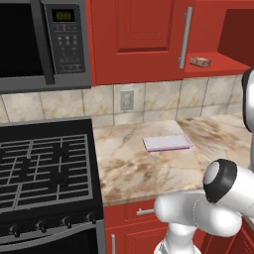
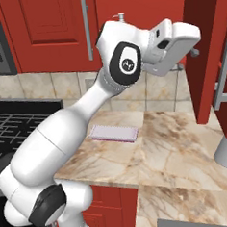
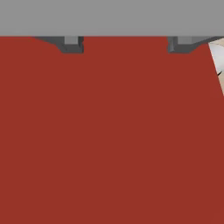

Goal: Pick the bar soap and bar soap from the cabinet and place them on the counter.

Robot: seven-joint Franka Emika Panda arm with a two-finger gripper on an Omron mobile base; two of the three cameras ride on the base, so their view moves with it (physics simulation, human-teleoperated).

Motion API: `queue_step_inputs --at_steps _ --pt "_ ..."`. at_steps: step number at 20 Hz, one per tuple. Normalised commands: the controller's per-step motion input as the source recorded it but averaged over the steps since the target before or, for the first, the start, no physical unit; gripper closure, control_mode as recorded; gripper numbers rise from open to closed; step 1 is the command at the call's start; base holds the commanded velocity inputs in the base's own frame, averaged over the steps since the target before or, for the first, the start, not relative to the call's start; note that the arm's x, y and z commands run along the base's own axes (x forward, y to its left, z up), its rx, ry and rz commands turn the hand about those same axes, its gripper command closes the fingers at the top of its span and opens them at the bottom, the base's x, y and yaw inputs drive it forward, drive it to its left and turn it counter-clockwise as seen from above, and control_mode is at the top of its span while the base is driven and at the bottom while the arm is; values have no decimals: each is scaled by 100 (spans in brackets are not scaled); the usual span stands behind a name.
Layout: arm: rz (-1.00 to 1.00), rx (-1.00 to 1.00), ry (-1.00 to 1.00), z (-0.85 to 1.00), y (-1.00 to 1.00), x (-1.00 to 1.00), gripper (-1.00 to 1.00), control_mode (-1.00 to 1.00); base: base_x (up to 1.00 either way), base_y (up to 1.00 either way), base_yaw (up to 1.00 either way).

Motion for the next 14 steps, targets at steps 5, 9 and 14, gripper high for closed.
queue_step_inputs --at_steps 5,9,14 --pt "0 0 -3 -9 3 -13 -100 -100 0 0 0" --pt "0 0 -3 -11 26 -18 -100 -100 0 0 0" --pt "0 1 -19 -3 26 -40 -100 -100 0 0 0"
